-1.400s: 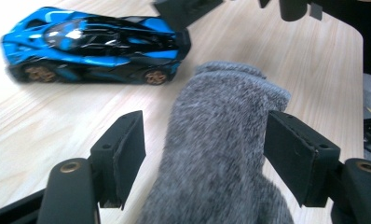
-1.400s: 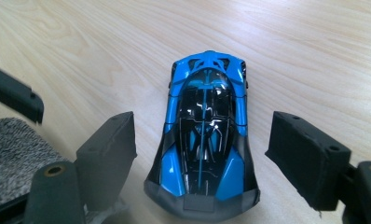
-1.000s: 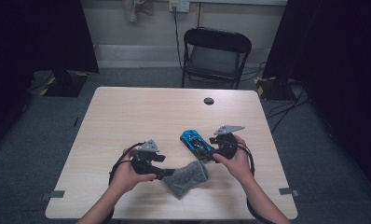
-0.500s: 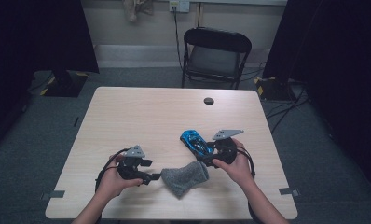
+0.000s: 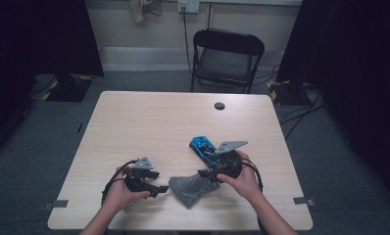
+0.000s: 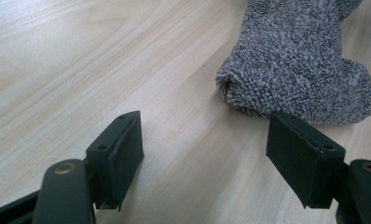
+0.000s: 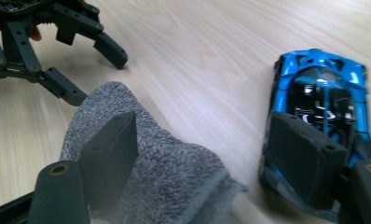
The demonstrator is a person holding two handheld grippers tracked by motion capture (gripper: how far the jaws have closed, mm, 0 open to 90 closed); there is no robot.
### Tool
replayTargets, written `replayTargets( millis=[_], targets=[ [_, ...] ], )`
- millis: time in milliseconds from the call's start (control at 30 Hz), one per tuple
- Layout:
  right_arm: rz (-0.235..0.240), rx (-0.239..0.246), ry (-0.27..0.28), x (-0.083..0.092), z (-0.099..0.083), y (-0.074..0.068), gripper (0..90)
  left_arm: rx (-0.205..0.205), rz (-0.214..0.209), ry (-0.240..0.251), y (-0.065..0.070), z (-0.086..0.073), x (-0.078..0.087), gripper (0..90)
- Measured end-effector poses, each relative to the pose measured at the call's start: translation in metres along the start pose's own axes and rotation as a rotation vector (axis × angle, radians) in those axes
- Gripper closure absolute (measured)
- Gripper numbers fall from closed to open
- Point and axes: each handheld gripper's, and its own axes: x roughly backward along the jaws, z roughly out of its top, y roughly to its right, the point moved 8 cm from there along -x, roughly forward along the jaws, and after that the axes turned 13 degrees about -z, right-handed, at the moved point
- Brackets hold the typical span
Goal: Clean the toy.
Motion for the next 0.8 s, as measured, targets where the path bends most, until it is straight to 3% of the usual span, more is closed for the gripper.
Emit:
replayTargets(
  millis=[300, 400, 567, 733, 800],
  targets=[
    [0.031, 0.038, -0.023, -0.007, -0.006, -0.014, 25.6, -0.008, -0.006, 0.003, 0.003, 0.0, -0.002, 26.1],
    [0.035, 0.045, -0.032, -0.01, -0.008, -0.016, 26.1, -0.03, -0.029, -0.005, 0.009, 0.002, -0.003, 28.7],
    [0.032, 0.041, -0.038, -0.012, -0.009, -0.015, 26.1, -0.078, -0.088, 0.028, 0.026, 0.013, -0.004, 27.9],
    [0.033, 0.035, -0.036, -0.012, -0.009, -0.014, 26.0, -0.084, -0.122, -0.004, 0.033, 0.012, -0.017, 31.1],
    [0.033, 0.035, -0.035, -0.012, -0.009, -0.014, 26.0, -0.081, -0.102, -0.019, 0.031, 0.011, -0.021, 32.5]
  ],
)
